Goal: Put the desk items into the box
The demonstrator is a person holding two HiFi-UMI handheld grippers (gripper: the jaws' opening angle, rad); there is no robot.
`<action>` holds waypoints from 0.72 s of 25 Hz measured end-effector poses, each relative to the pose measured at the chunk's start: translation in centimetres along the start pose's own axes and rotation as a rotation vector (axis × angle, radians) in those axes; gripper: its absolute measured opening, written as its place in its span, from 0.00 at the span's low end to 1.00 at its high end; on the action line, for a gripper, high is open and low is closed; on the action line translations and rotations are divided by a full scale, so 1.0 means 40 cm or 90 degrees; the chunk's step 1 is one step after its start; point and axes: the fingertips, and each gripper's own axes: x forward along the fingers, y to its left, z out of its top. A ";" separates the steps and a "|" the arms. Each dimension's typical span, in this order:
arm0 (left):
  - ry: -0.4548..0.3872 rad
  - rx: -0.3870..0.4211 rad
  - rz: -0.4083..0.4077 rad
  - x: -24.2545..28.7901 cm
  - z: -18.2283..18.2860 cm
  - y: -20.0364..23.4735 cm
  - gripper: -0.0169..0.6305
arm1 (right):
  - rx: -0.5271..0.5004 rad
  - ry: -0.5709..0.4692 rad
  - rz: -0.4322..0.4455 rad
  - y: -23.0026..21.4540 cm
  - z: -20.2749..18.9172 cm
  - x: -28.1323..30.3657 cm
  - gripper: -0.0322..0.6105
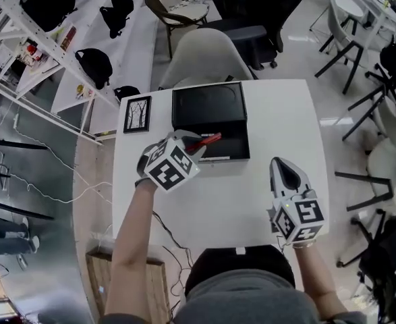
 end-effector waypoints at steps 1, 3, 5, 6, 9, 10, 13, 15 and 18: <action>0.001 0.003 -0.006 0.008 -0.006 0.004 0.11 | 0.002 0.000 -0.008 0.001 -0.002 0.000 0.05; 0.002 0.004 -0.018 0.024 -0.018 0.011 0.11 | 0.006 0.000 -0.022 0.005 -0.008 -0.001 0.05; -0.002 0.000 -0.031 0.039 -0.026 0.016 0.11 | 0.009 0.002 -0.034 0.008 -0.014 -0.004 0.05; -0.004 -0.004 -0.038 0.046 -0.029 0.017 0.11 | 0.010 0.003 -0.039 0.010 -0.016 -0.006 0.05; -0.004 -0.009 -0.060 0.072 -0.041 0.021 0.11 | 0.010 0.004 -0.053 0.016 -0.022 -0.006 0.05; -0.001 -0.008 -0.066 0.080 -0.045 0.022 0.11 | 0.011 0.004 -0.057 0.018 -0.023 -0.005 0.05; 0.007 -0.005 -0.080 0.106 -0.055 0.022 0.11 | 0.011 0.005 -0.069 0.020 -0.025 -0.005 0.05; 0.011 -0.005 -0.088 0.123 -0.061 0.020 0.11 | 0.011 0.006 -0.077 0.019 -0.026 -0.004 0.05; 0.017 -0.009 -0.100 0.147 -0.069 0.011 0.11 | 0.009 0.009 -0.088 0.017 -0.032 -0.006 0.05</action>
